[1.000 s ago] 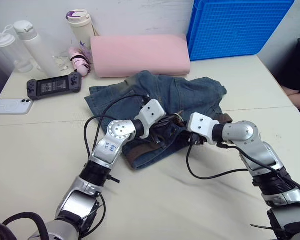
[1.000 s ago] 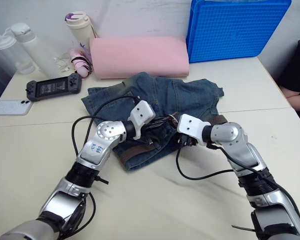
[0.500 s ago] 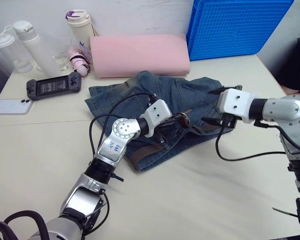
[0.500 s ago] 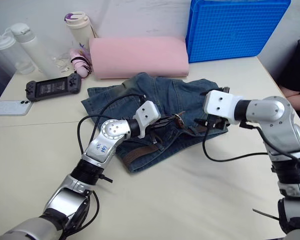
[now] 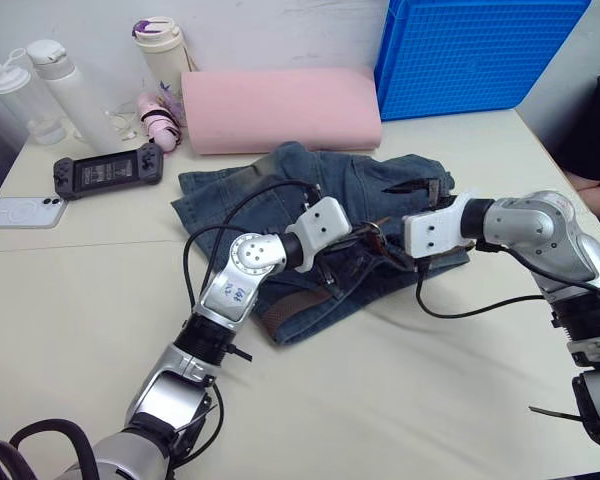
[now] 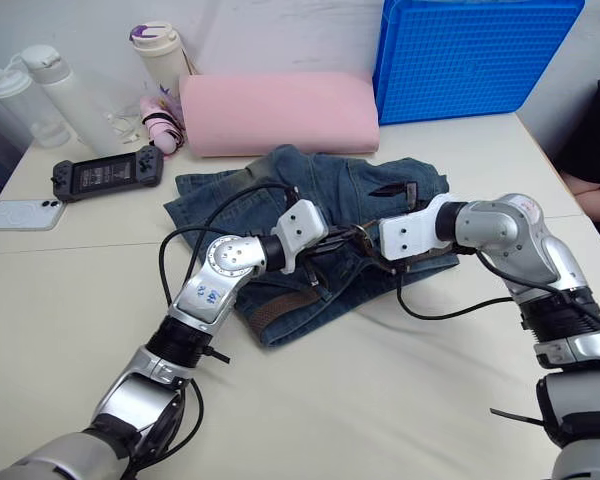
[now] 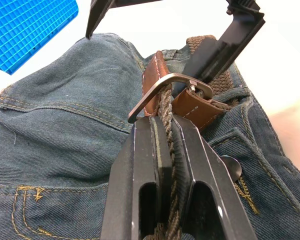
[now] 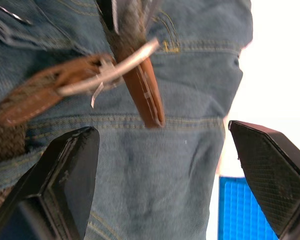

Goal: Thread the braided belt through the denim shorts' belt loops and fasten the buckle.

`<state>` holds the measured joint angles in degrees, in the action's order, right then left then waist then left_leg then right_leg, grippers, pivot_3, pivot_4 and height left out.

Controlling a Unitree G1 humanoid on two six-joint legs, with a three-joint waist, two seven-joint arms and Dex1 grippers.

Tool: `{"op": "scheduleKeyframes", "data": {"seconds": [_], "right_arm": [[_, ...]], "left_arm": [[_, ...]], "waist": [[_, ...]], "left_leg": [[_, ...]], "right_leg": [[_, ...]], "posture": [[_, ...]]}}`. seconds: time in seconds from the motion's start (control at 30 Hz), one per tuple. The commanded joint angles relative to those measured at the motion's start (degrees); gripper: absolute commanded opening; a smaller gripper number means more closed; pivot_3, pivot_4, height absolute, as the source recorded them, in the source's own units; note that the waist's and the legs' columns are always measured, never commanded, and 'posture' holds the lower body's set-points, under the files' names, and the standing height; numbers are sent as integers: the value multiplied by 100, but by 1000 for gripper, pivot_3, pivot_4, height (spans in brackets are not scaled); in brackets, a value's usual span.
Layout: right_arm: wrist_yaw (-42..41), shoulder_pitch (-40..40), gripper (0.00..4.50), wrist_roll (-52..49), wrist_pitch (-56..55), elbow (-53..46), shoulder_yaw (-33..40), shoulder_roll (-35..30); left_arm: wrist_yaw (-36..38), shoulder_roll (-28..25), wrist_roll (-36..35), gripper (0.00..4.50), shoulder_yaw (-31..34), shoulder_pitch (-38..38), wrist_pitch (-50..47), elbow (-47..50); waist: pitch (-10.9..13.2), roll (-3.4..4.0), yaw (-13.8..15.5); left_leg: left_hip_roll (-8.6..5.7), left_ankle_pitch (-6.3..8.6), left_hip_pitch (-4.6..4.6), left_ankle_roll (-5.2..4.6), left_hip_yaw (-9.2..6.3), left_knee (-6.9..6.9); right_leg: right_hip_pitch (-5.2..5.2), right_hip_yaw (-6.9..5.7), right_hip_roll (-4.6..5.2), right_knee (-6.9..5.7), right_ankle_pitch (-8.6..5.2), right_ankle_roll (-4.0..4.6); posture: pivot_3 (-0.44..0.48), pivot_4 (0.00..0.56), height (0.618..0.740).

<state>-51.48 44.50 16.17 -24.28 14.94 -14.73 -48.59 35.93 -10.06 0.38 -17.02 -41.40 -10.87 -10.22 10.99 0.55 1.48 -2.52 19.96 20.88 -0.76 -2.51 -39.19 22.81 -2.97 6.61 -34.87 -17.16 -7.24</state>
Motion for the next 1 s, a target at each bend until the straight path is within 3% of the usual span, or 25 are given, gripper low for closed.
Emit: {"op": "scheduleKeyframes", "data": {"seconds": [0.03,0.17,0.27,0.3,0.63,0.77,1.0], "right_arm": [[25,155,3416,4,-301,-140,17,72],[-11,137,1576,-30,-383,-159,19,71],[-6,110,534,-15,-425,-150,43,72],[4,103,81,-11,-444,-145,52,69],[392,-79,0,195,-896,228,294,-355],[549,-185,0,110,-1012,596,510,-724],[286,240,0,-562,-505,656,795,-605]], "left_arm": [[33,127,38,0,-68,-156,138,37],[19,144,50,0,-58,-186,122,16],[-59,154,73,0,-4,-200,97,-5],[-76,160,51,425,34,-206,84,-14],[324,74,-861,4474,656,-67,-586,594],[450,-235,-1001,4474,844,47,-850,770],[432,-224,-1174,4474,822,-92,-1196,997]], "waist": [[0,0,-1],[0,0,-3],[0,0,-3],[0,0,-3],[0,0,-8],[0,0,-10],[0,0,-15]], "left_leg": [[0,0,0,0,0,0],[0,0,0,0,0,0],[0,0,2,0,-2,-1],[0,0,3,0,-2,-1],[2,0,3,0,-2,-1],[1,0,4,-1,-2,-1],[2,0,4,-1,-1,-2]], "right_leg": [[0,0,0,0,0,0],[0,0,-1,0,0,0],[0,-2,0,0,0,0],[0,-1,0,0,0,0],[1,-1,-1,0,0,0],[1,-1,0,0,0,0],[1,2,-1,-2,0,0]], "posture": [[0,150,740],[0,150,740],[0,150,740],[0,150,740],[0,150,740],[0,150,740],[0,150,740]]}}
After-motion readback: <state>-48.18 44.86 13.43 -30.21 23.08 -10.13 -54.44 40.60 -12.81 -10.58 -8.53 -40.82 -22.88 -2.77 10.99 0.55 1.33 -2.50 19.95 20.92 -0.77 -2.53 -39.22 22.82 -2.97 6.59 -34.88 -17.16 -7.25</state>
